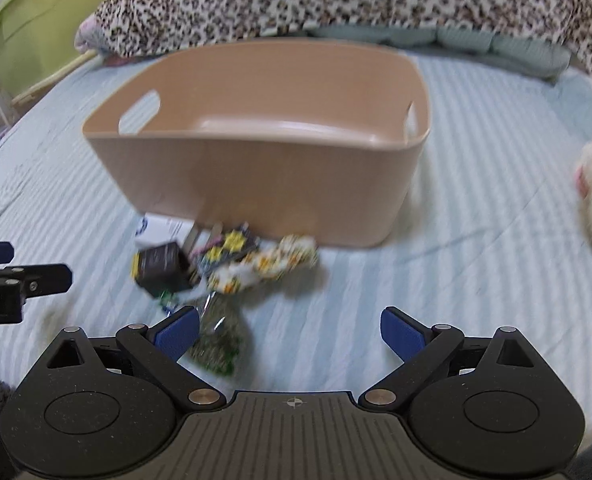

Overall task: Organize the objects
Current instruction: 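Grasp the black box with the left tool while the right tool grasps the green herb bag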

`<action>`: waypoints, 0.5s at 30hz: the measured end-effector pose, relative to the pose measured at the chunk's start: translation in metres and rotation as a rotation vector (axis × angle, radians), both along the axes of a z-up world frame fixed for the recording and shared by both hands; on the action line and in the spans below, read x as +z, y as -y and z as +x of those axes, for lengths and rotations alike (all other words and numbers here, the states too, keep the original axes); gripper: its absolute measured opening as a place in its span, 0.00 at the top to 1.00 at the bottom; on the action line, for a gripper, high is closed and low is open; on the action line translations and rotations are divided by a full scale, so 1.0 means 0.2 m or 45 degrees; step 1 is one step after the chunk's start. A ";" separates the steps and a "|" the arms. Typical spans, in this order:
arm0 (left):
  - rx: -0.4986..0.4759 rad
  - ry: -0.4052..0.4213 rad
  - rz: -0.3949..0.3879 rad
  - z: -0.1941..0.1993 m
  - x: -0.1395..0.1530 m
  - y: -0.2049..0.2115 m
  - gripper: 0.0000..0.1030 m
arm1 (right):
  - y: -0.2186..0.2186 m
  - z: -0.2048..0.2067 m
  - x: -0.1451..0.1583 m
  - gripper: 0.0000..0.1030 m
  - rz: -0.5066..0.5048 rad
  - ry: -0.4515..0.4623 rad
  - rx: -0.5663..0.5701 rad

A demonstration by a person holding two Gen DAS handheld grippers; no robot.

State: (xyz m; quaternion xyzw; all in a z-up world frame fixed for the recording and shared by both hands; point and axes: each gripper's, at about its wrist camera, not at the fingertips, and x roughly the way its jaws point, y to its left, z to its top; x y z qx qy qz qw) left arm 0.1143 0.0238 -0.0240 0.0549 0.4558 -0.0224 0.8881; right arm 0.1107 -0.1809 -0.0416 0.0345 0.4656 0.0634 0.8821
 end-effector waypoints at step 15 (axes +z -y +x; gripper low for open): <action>-0.055 -0.029 -0.023 0.07 -0.11 0.07 0.12 | -0.07 0.03 -0.18 0.56 0.103 -0.084 0.024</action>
